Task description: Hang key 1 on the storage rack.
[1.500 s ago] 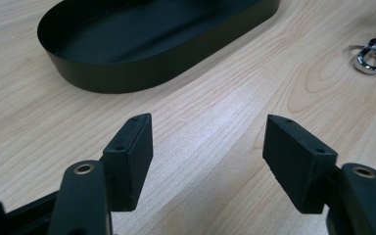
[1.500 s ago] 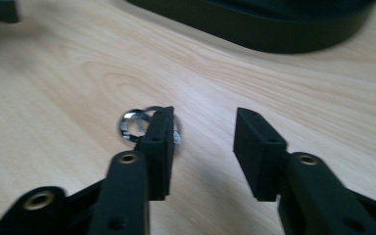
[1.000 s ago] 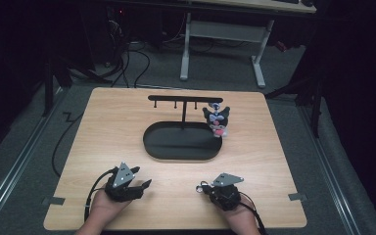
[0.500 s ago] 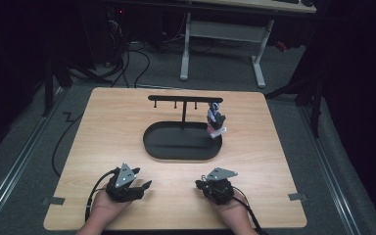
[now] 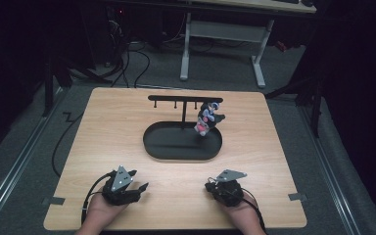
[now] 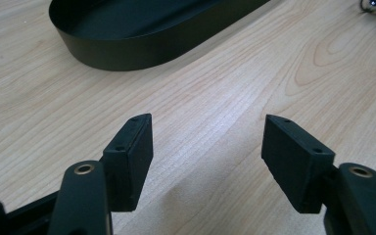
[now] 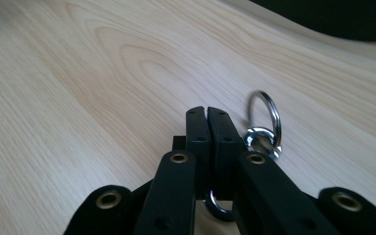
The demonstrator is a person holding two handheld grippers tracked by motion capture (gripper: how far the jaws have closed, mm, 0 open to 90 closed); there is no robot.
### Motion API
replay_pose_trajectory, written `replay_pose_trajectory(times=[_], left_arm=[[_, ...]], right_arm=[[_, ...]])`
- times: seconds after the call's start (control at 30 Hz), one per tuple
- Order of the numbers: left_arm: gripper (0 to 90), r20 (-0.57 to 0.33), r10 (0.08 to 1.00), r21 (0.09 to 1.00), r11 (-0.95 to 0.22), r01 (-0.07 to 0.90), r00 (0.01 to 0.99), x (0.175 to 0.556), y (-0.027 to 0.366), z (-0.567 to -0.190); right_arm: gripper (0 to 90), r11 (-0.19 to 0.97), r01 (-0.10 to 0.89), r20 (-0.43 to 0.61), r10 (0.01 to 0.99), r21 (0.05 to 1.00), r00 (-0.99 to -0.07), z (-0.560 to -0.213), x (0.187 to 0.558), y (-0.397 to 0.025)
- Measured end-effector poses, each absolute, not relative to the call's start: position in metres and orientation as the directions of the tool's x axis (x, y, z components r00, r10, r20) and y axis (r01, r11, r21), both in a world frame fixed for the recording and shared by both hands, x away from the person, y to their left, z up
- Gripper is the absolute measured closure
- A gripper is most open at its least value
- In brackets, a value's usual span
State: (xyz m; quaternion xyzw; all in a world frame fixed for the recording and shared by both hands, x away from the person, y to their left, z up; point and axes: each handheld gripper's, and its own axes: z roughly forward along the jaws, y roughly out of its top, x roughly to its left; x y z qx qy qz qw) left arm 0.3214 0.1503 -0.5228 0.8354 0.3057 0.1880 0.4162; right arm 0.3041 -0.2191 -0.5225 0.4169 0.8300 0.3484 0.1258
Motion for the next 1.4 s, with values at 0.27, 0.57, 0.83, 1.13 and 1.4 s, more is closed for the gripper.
replay_pose_trajectory(times=[0.27, 0.57, 0.83, 1.13, 1.4], left_arm=[[37.0, 0.063, 0.662, 0.812, -0.469, 0.347, 0.747, 0.324, 0.148, -0.522], [37.0, 0.067, 0.657, 0.812, -0.473, 0.342, 0.751, 0.325, 0.145, -0.521], [37.0, 0.067, 0.654, 0.811, -0.476, 0.341, 0.753, 0.326, 0.145, -0.522], [36.9, 0.073, 0.643, 0.806, -0.488, 0.334, 0.762, 0.327, 0.140, -0.522], [37.0, 0.075, 0.636, 0.807, -0.491, 0.328, 0.768, 0.329, 0.136, -0.522]], right_arm=[[87.4, 0.354, 0.645, 0.096, 0.826, 0.677, -0.555, -0.522, 0.296, -0.254], [81.3, 0.323, 0.630, 0.104, 0.833, 0.706, -0.543, -0.515, 0.291, -0.263], [64.4, 0.286, 0.650, 0.103, 0.864, 0.704, -0.492, -0.516, 0.292, -0.273], [66.6, 0.305, 0.660, 0.058, 0.882, 0.686, -0.468, -0.522, 0.298, -0.270], [67.3, 0.247, 0.687, 0.040, 0.927, 0.684, -0.373, -0.521, 0.296, -0.296]])
